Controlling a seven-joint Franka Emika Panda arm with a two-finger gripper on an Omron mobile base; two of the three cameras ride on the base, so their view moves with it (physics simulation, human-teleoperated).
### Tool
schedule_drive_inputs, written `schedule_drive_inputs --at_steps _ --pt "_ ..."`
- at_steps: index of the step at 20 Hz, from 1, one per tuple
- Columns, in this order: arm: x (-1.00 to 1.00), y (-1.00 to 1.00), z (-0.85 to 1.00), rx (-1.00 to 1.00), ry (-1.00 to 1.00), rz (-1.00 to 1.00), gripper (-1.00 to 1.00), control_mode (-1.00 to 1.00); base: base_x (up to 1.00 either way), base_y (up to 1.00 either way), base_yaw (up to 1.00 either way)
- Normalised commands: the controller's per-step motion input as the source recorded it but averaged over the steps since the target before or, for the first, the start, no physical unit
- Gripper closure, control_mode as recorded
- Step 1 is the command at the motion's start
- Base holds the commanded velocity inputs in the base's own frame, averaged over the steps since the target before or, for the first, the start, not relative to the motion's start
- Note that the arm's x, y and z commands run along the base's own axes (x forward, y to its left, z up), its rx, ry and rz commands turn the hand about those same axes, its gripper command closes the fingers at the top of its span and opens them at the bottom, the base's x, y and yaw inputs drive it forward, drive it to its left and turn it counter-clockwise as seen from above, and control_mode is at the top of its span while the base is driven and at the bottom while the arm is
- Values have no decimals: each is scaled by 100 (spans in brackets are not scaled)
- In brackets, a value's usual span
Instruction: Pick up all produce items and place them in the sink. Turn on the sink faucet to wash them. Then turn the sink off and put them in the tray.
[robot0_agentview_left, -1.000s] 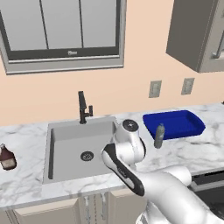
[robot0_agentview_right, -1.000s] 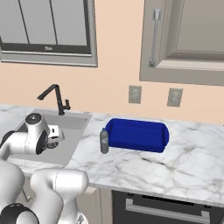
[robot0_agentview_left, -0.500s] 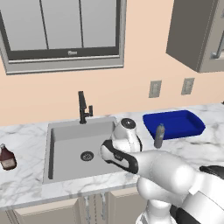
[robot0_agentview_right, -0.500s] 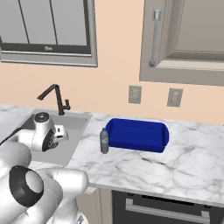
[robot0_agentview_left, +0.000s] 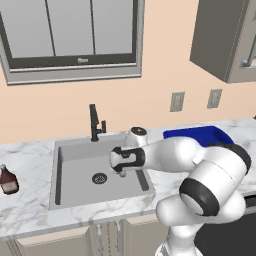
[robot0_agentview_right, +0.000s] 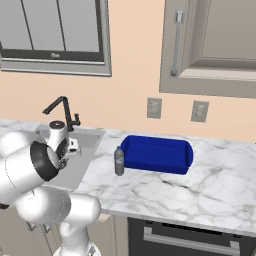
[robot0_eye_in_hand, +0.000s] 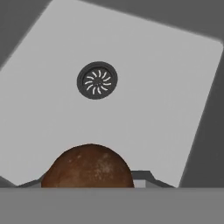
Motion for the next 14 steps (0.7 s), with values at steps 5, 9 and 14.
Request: schedule_drive_inputs --at_steps 5,9,14 --pt "26 29 -27 -3 3 0 100 -100 0 0 0" --pt "14 22 -28 -5 0 0 100 -100 0 0 0" --pt "4 6 -23 -2 0 0 100 -100 0 0 0"
